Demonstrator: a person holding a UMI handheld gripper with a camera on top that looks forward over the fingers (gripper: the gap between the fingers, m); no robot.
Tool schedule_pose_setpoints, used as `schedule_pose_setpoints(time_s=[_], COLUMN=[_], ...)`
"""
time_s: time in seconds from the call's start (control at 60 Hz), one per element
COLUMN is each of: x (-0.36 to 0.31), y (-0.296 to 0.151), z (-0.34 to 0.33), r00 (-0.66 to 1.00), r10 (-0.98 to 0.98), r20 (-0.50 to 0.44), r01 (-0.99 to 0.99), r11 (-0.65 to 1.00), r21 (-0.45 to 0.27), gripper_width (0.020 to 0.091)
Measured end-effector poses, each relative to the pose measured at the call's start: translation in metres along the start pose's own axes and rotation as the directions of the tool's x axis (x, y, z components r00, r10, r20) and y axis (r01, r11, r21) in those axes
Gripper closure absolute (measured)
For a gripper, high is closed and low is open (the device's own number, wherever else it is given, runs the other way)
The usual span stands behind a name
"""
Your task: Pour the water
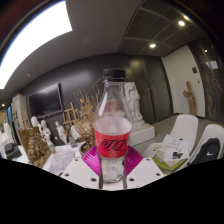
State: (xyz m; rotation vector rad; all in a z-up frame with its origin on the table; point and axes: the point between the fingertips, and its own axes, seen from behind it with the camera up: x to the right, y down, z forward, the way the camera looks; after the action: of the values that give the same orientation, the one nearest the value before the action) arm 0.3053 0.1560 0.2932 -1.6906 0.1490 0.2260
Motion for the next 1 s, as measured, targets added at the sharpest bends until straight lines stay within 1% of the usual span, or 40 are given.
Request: schedule_pose_setpoints(time_s=[0.033,0.083,0.133,0.2,0.35,0.467,0.65,0.683,0.733,0.883,0.95,0.967,1.0], x=[0.018,0.041,0.061,0.082,0.11,0.121,0.131,0.13,0.129,0.128,0.129,0.129,0.128], y=[0.019,0.031,0.059,0.083,0.141,0.17,0.206,0.203,0.205,0.203,0.203,0.206,0.207], z=[-0.004,0.002,0.006,0.011,0.024,0.03,0.027,0.029,0.026,0.025,0.023,0.022,0.019], r00=[0.998,0.992,0.984,0.98,0.978,0.97,0.971,0.97,0.968,0.966,0.968,0.969,0.971], r10=[-0.052,-0.111,-0.154,-0.172,-0.171,-0.204,-0.192,-0.199,-0.205,-0.212,-0.196,-0.191,-0.182], r20=[-0.025,-0.059,-0.084,-0.1,-0.122,-0.132,-0.146,-0.143,-0.145,-0.152,-0.156,-0.157,-0.157], r01=[0.052,0.108,0.147,0.158,0.143,0.167,0.142,0.154,0.161,0.168,0.149,0.142,0.131], r11=[0.999,0.993,0.985,0.978,0.968,0.955,0.945,0.95,0.949,0.952,0.951,0.95,0.948], r21=[-0.007,-0.046,-0.088,-0.133,-0.207,-0.246,-0.296,-0.273,-0.272,-0.256,-0.271,-0.278,-0.292], gripper_width=[0.0845,0.0846,0.0845,0.0845,0.0844,0.0843,0.084,0.084,0.0831,0.0665,0.0595,0.0557,0.0435])
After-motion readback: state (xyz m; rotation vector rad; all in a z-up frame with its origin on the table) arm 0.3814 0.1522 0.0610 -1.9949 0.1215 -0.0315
